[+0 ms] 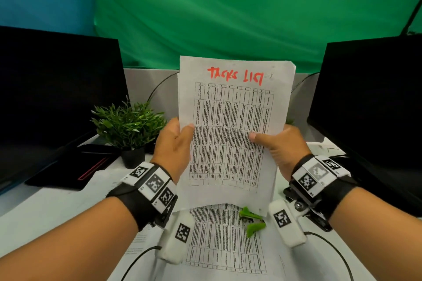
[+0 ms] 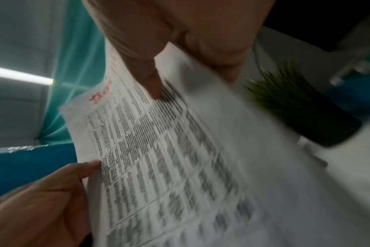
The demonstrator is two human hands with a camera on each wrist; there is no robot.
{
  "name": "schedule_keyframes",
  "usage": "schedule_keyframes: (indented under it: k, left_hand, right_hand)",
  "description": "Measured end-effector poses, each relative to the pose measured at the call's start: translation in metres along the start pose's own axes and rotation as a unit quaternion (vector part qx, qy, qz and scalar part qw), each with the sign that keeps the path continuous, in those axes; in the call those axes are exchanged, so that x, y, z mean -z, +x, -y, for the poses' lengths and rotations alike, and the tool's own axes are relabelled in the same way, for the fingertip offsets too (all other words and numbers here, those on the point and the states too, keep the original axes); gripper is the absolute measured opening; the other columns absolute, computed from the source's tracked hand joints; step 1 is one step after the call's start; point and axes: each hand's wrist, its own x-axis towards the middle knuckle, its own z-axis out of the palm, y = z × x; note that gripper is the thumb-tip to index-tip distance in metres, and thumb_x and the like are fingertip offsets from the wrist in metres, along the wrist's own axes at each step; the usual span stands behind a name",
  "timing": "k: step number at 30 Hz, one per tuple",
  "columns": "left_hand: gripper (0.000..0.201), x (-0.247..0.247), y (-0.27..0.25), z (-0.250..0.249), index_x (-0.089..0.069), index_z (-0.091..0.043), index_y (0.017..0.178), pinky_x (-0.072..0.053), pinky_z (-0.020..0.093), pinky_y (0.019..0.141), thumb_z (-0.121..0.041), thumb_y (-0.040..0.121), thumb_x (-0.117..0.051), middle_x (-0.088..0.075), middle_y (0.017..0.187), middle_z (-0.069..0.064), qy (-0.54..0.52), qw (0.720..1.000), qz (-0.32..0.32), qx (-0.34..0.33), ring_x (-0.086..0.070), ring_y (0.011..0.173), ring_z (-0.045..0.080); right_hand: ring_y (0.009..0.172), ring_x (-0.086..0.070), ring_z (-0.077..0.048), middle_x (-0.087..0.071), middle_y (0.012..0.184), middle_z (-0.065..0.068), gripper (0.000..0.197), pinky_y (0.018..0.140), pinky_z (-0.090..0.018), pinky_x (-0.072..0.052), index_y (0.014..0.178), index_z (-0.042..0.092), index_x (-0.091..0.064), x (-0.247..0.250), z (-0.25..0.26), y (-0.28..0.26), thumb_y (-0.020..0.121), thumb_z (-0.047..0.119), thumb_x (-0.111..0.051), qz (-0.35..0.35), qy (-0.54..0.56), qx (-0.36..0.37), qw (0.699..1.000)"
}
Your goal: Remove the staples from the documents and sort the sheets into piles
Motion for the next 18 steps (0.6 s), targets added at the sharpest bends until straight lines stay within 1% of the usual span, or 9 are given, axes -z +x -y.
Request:
schedule_keyframes:
  k: [3, 5, 6, 8, 10, 11, 13, 15, 18]
  left_hand:
    - [0.026, 0.011, 0.016, -0.017, -0.058, 0.0, 0.105, -0.056, 0.047, 0.08, -0.023, 0.105, -0.047, -0.067, 0.099, 0.017, 0.15, 0.985, -0.054, -0.059, -0.065, 0.092, 0.036]
    - [0.026, 0.018, 0.024, -0.037, -0.051, 0.0, 0.097, -0.052, 0.046, 0.072, -0.024, 0.105, -0.045, -0.063, 0.089, 0.019, 0.242, 0.962, -0.057, -0.114, -0.06, 0.081, 0.038]
    - [0.024, 0.018, 0.025, -0.048, -0.048, -0.004, 0.092, -0.049, 0.045, 0.068, -0.024, 0.104, -0.046, -0.059, 0.085, 0.016, 0.289, 0.944, -0.046, -0.153, -0.056, 0.076, 0.037]
    - [0.018, 0.013, 0.025, -0.067, -0.043, -0.015, 0.086, -0.04, 0.041, 0.062, -0.02, 0.103, -0.047, -0.05, 0.079, 0.008, 0.369, 0.892, -0.027, -0.259, -0.051, 0.072, 0.033]
    - [0.015, 0.002, 0.019, -0.082, -0.046, -0.014, 0.081, -0.037, 0.042, 0.058, -0.013, 0.095, -0.051, -0.045, 0.073, 0.008, 0.399, 0.834, 0.0, -0.381, -0.051, 0.067, 0.033]
    - [0.012, -0.004, 0.016, -0.084, -0.049, -0.012, 0.079, -0.039, 0.043, 0.056, -0.012, 0.091, -0.052, -0.048, 0.07, 0.011, 0.407, 0.805, 0.017, -0.432, -0.052, 0.064, 0.034]
    - [0.009, -0.01, 0.012, -0.083, -0.055, -0.009, 0.08, -0.041, 0.042, 0.057, -0.013, 0.088, -0.055, -0.054, 0.072, 0.013, 0.431, 0.77, 0.04, -0.47, -0.053, 0.063, 0.033]
    - [0.009, -0.004, 0.012, -0.073, -0.06, -0.01, 0.085, -0.04, 0.04, 0.063, -0.018, 0.087, -0.058, -0.058, 0.078, 0.01, 0.46, 0.769, 0.022, -0.444, -0.056, 0.069, 0.032]
    - [0.033, 0.022, 0.02, -0.051, -0.062, -0.015, 0.111, -0.045, 0.057, 0.09, -0.03, 0.082, -0.069, -0.062, 0.107, 0.011, 0.526, 0.789, -0.075, -0.309, -0.059, 0.103, 0.036]
  right_hand:
    - [0.105, -0.066, -0.016, -0.065, 0.115, 0.005, 0.039, 0.092, -0.036, -0.054, 0.109, 0.029, -0.061, 0.002, 0.028, -0.006, 0.078, 0.016, -0.082, -0.117, -0.17, 0.094, 0.974]
    - [0.116, -0.049, -0.011, -0.052, 0.126, 0.0, 0.057, 0.101, -0.02, -0.038, 0.128, 0.023, -0.054, 0.001, 0.062, -0.021, 0.077, 0.024, -0.081, -0.192, -0.289, 0.269, 0.898]
    - [0.12, -0.046, -0.013, -0.052, 0.13, -0.006, 0.06, 0.106, -0.019, -0.033, 0.131, 0.017, -0.054, -0.001, 0.078, -0.028, 0.076, 0.024, -0.08, -0.176, -0.334, 0.382, 0.844]
    - [0.128, -0.049, -0.028, -0.057, 0.127, -0.014, 0.053, 0.116, -0.04, -0.03, 0.126, 0.011, -0.061, -0.015, 0.099, -0.039, 0.075, 0.018, -0.075, -0.086, -0.461, 0.515, 0.717]
    - [0.118, -0.057, -0.034, -0.063, 0.106, -0.01, 0.032, 0.114, -0.062, -0.025, 0.11, 0.012, -0.066, -0.032, 0.108, -0.045, 0.079, 0.01, -0.059, -0.034, -0.596, 0.52, 0.611]
    - [0.102, -0.061, -0.032, -0.059, 0.086, -0.005, 0.025, 0.113, -0.065, -0.023, 0.094, 0.014, -0.066, -0.039, 0.112, -0.047, 0.081, 0.009, -0.046, -0.016, -0.643, 0.491, 0.588]
    - [0.074, -0.051, -0.026, -0.039, 0.064, 0.004, 0.027, 0.106, -0.055, -0.033, 0.072, 0.021, -0.051, -0.045, 0.117, -0.05, 0.086, 0.01, -0.03, 0.034, -0.726, 0.374, 0.575]
    - [0.069, -0.048, -0.027, -0.04, 0.063, 0.003, 0.023, 0.075, -0.035, -0.042, 0.073, 0.019, -0.046, -0.04, 0.113, -0.043, 0.096, 0.016, -0.042, 0.077, -0.748, 0.273, 0.6]
    - [0.07, -0.06, -0.022, -0.057, 0.069, 0.001, 0.015, 0.056, -0.027, -0.037, 0.08, 0.018, -0.061, -0.019, 0.106, -0.029, 0.09, 0.028, -0.065, 0.119, -0.659, 0.166, 0.724]
